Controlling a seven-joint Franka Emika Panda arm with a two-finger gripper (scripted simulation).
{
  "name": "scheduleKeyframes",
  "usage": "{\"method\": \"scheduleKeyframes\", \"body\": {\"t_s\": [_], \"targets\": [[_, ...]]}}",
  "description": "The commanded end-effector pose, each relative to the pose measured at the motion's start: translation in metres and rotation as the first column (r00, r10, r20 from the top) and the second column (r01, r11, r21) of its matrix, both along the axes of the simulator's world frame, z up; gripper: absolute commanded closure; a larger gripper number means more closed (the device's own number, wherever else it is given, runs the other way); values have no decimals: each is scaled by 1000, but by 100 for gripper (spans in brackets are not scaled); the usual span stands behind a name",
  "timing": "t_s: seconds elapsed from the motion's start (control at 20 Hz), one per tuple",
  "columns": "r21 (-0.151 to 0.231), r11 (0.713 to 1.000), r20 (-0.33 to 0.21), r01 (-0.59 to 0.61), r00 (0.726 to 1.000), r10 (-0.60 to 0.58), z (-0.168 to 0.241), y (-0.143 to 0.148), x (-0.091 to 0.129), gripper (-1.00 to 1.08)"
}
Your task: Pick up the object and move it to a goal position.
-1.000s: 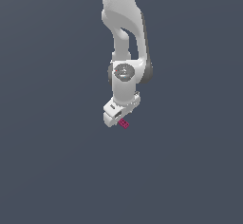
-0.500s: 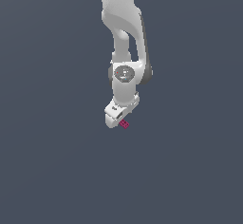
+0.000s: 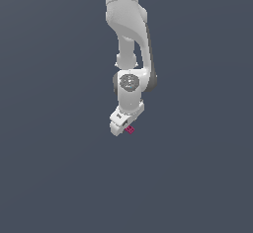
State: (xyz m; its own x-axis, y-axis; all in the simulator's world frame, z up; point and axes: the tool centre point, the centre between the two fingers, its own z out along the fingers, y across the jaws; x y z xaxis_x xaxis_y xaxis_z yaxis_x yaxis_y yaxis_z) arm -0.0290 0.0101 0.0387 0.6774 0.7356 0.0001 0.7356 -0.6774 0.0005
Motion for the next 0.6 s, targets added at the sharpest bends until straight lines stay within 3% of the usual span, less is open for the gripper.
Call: {"method": "scheduleKeyframes", "body": {"t_s": [0.0,0.35,0.4,0.55], "targets": [[0,1000,-1,-1,1000,1,-13,0,-1,-92],[0,1000,-1,-2,1000,2,-27,0,0,-92],[0,1000,-1,-2,1000,2,-27,0,0,108],[0,1000,-1,-2,1000,2,-27,0,0,108]]}}
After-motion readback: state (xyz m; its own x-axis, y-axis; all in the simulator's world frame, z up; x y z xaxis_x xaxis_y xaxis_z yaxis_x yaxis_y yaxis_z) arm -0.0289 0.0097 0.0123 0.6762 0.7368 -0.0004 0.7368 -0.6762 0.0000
